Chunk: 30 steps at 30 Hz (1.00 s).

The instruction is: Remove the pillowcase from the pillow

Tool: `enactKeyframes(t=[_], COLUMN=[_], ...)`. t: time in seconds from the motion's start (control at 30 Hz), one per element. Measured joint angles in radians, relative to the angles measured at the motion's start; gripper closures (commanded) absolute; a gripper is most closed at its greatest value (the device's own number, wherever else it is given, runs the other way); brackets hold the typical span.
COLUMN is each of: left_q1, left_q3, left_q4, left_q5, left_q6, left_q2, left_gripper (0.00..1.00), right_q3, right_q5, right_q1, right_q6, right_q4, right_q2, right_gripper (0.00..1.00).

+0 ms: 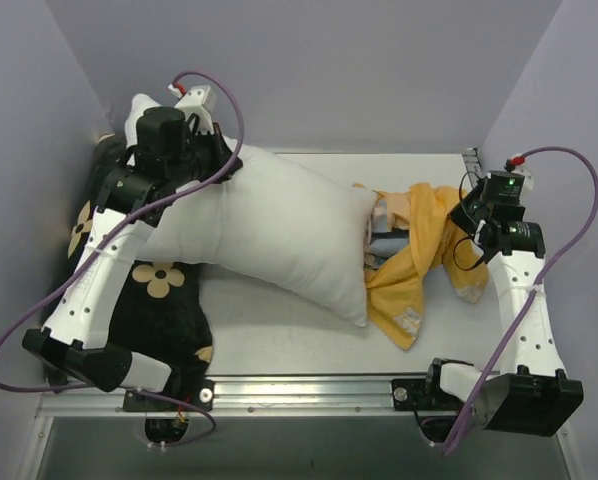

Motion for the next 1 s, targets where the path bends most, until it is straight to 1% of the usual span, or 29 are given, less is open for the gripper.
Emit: enactKeyframes(t=[0.07, 0.2, 0.33, 0.5, 0.57, 0.63, 0.7, 0.73, 0.8, 0.83, 0.87, 0.9, 0.97, 1.0], left_q1=[-0.028, -0.108, -0.194, -0.209, -0.206, -0.206, -0.215, -0.221, -0.239, -0.252, -0.262, -0.271, -0.285, -0.289], left_q3=[0.0, 0.0, 0.0, 0.006, 0.04, 0.099, 0.161, 0.176, 0.187, 0.188, 0.188, 0.188, 0.182, 0.171], left_q4=[-0.001, 0.0, 0.017, 0.063, 0.061, 0.045, 0.032, 0.031, 0.031, 0.03, 0.029, 0.032, 0.045, 0.056], left_q5=[0.009, -0.019, -0.021, -0.011, -0.012, -0.015, -0.021, -0.026, -0.047, -0.069, -0.087, -0.109, -0.15, -0.168], left_q6=[-0.003, -0.009, -0.007, 0.006, 0.027, 0.052, 0.077, 0.087, 0.105, 0.113, 0.121, 0.126, 0.129, 0.129], left_q2=[0.023, 0.07, 0.134, 0.264, 0.344, 0.438, 0.53, 0.562, 0.599, 0.605, 0.605, 0.604, 0.595, 0.588], left_gripper=[1.0, 1.0, 1.0, 1.0, 1.0, 0.98, 0.91, 0.85, 0.81, 0.76, 0.73, 0.73, 0.66, 0.62], right_q3=[0.064, 0.162, 0.237, 0.257, 0.256, 0.253, 0.233, 0.212, 0.166, 0.14, 0.116, 0.093, 0.047, 0.028], right_q5=[0.019, 0.043, 0.072, 0.116, 0.137, 0.159, 0.179, 0.188, 0.206, 0.212, 0.217, 0.219, 0.219, 0.219], right_q1=[0.007, 0.027, 0.078, 0.139, 0.163, 0.187, 0.2, 0.207, 0.209, 0.208, 0.207, 0.207, 0.204, 0.202], right_q6=[-0.007, -0.019, -0.042, -0.076, -0.089, -0.099, -0.106, -0.108, -0.111, -0.111, -0.112, -0.114, -0.114, -0.114], right_q4=[-0.008, -0.038, -0.058, -0.074, -0.079, -0.08, -0.074, -0.07, -0.062, -0.058, -0.058, -0.055, -0.047, -0.045], right_q2=[0.0, 0.004, 0.029, 0.079, 0.104, 0.126, 0.14, 0.147, 0.158, 0.164, 0.171, 0.179, 0.188, 0.19], right_gripper=[1.0, 1.0, 1.0, 1.0, 1.0, 1.0, 1.0, 1.0, 1.0, 1.0, 1.0, 0.98, 0.94, 0.87])
